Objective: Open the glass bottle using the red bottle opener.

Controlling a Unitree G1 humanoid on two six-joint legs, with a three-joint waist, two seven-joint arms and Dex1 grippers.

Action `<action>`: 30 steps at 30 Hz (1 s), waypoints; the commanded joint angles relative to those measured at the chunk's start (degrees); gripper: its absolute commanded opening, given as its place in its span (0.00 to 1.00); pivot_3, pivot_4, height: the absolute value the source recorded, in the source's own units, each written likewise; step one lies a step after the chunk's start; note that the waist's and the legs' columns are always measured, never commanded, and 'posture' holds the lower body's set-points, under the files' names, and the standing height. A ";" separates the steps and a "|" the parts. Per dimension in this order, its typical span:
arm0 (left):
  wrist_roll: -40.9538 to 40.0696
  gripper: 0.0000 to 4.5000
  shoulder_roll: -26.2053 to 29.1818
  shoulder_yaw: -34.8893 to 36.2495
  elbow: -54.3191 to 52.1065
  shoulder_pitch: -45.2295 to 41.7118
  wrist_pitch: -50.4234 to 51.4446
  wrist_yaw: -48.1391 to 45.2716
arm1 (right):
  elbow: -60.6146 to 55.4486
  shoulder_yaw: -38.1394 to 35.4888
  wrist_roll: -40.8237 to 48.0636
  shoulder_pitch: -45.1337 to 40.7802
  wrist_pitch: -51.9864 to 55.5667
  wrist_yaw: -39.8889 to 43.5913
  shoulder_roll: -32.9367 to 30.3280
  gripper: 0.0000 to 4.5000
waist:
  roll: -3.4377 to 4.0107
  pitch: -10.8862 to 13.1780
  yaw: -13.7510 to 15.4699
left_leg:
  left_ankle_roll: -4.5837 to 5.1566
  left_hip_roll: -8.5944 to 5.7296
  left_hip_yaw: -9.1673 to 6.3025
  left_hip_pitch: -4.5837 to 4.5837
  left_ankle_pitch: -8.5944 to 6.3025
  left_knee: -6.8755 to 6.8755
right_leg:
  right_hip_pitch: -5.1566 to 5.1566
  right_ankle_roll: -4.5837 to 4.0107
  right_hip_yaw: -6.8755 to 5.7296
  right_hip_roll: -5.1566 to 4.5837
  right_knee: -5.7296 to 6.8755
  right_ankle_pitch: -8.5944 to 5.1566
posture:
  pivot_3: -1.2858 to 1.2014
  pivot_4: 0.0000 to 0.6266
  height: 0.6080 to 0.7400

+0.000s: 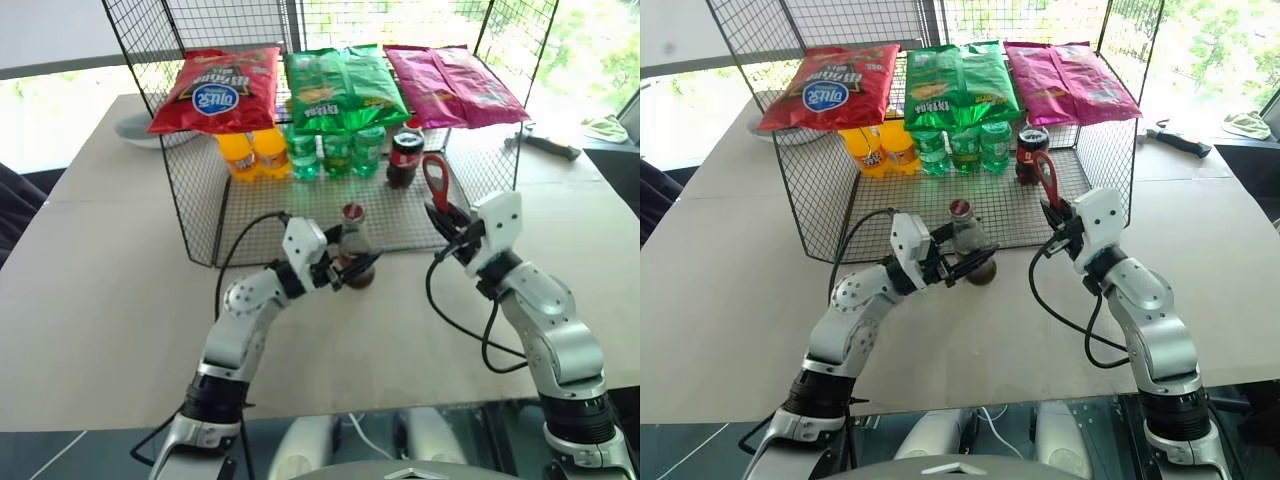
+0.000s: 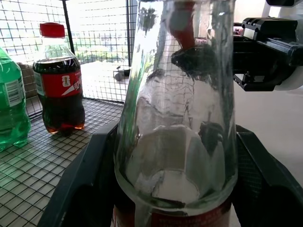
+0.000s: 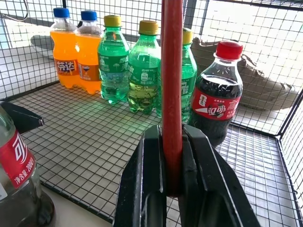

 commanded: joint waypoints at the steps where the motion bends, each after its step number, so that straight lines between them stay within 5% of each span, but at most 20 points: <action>1: -0.59 0.91 -0.27 -1.80 -1.23 0.34 -0.76 -1.31 | -2.33 -0.57 0.03 0.32 -1.41 0.03 -0.22 0.00 | 0.00 0.00 -0.01 | 0.00 0.00 -0.01 0.00 0.00 0.00 | 0.00 0.00 -0.01 0.00 0.00 0.00 | 0.52 0.24 1.00; 2: -0.44 1.00 -0.28 -1.77 -1.19 0.33 -1.05 -1.22 | -2.32 -0.49 -0.02 0.40 -1.48 0.03 -0.18 0.00 | 0.00 0.00 -0.08 | 0.00 0.00 0.00 0.00 0.00 0.00 | 0.00 0.00 0.00 0.00 0.00 0.00 | 0.52 0.24 1.00; 30: -4.45 1.00 -1.75 2.56 -2.95 -0.24 -7.00 0.65 | -1.25 0.19 -0.23 0.47 -2.14 0.00 0.65 0.00 | 0.00 0.00 -0.14 | -0.01 0.05 0.01 0.02 0.00 0.00 | 0.02 0.00 0.01 0.03 0.02 0.00 | 0.52 0.24 1.00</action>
